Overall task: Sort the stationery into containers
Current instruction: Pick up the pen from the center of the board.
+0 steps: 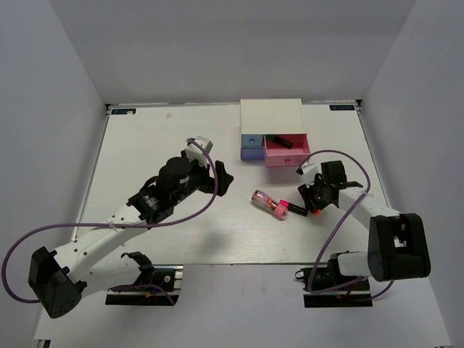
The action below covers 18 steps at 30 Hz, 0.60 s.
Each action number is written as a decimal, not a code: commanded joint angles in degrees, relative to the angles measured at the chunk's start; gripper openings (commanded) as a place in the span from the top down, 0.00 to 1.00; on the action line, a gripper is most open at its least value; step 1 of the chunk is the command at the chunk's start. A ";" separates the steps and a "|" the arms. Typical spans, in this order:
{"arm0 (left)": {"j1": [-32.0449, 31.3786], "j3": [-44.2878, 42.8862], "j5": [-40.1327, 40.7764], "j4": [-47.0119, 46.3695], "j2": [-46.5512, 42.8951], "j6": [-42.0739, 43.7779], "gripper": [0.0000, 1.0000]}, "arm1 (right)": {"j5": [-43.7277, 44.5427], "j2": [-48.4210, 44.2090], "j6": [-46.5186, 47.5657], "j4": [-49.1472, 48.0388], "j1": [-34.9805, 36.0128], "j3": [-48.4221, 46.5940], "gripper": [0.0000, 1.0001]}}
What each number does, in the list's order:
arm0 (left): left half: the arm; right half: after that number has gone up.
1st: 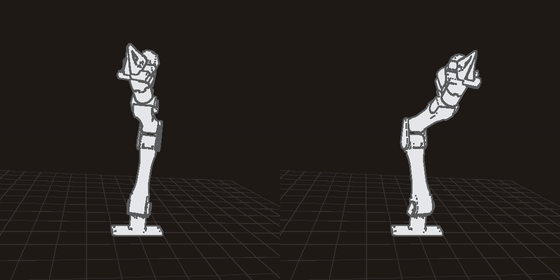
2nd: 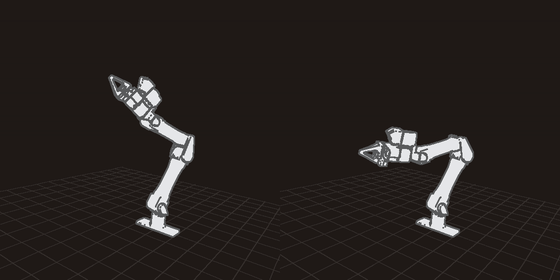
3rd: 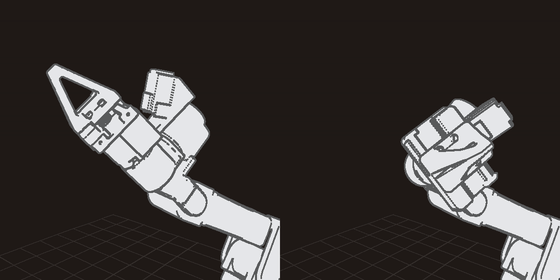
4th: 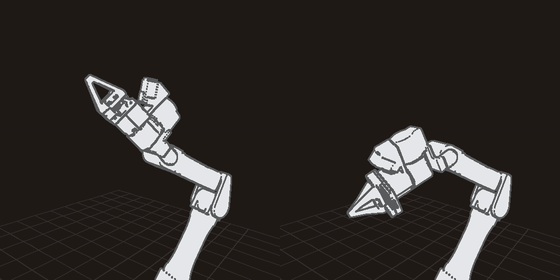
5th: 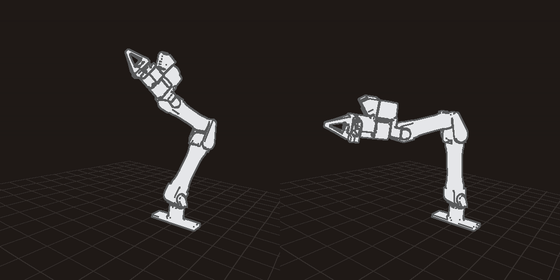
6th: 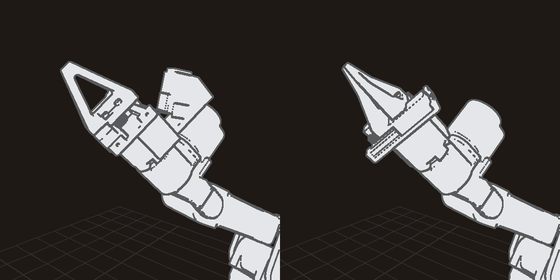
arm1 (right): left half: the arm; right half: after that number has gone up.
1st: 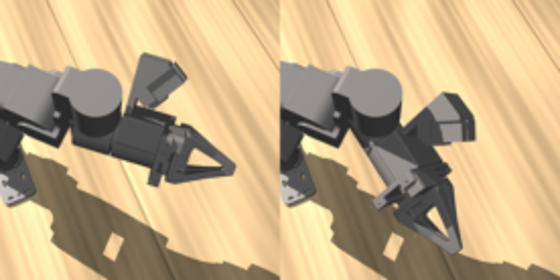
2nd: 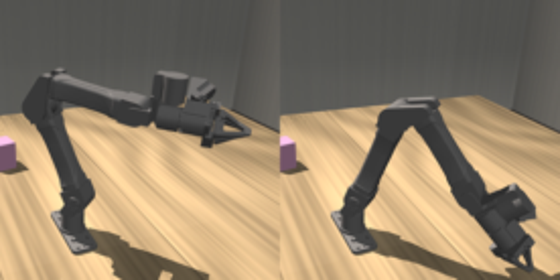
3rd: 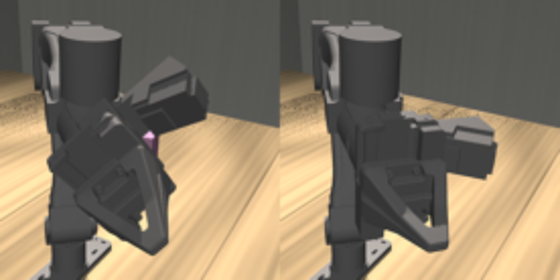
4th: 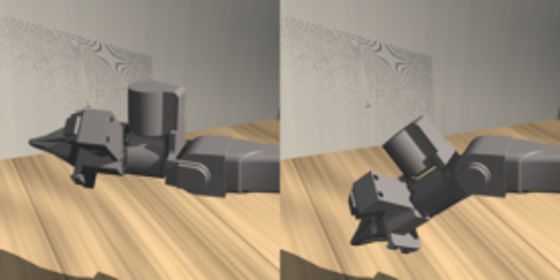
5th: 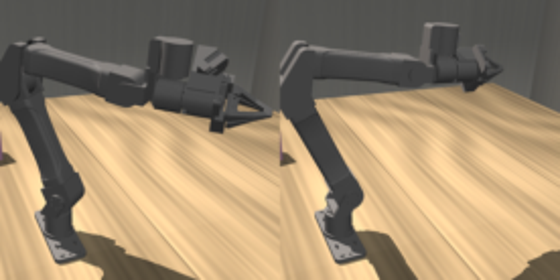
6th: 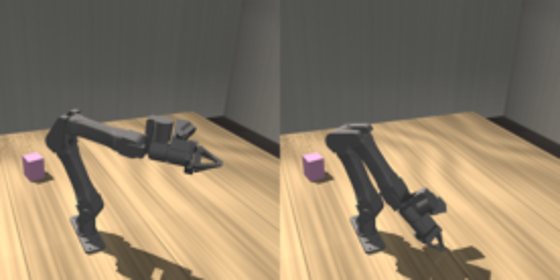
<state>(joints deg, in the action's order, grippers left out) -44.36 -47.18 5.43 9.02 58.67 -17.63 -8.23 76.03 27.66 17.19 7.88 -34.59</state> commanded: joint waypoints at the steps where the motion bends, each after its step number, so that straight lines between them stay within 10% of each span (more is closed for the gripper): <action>1: 0.15 0.68 0.46 -0.31 -0.40 0.40 0.00 | -0.38 2.02 1.26 4.26 -0.06 0.57 0.51; 9: 0.15 0.68 0.46 -0.84 -0.93 0.40 0.00 | -0.38 1.40 2.83 4.52 -0.06 1.27 0.81; 18: 0.15 1.21 -1.30 -1.37 -0.93 1.54 0.00 | -3.97 -15.11 8.01 7.93 0.29 1.72 0.89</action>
<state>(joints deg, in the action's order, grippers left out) -44.36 -46.26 5.30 8.62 58.65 -17.10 -9.45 65.95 32.34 22.11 7.94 -31.70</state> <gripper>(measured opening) 0.997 0.379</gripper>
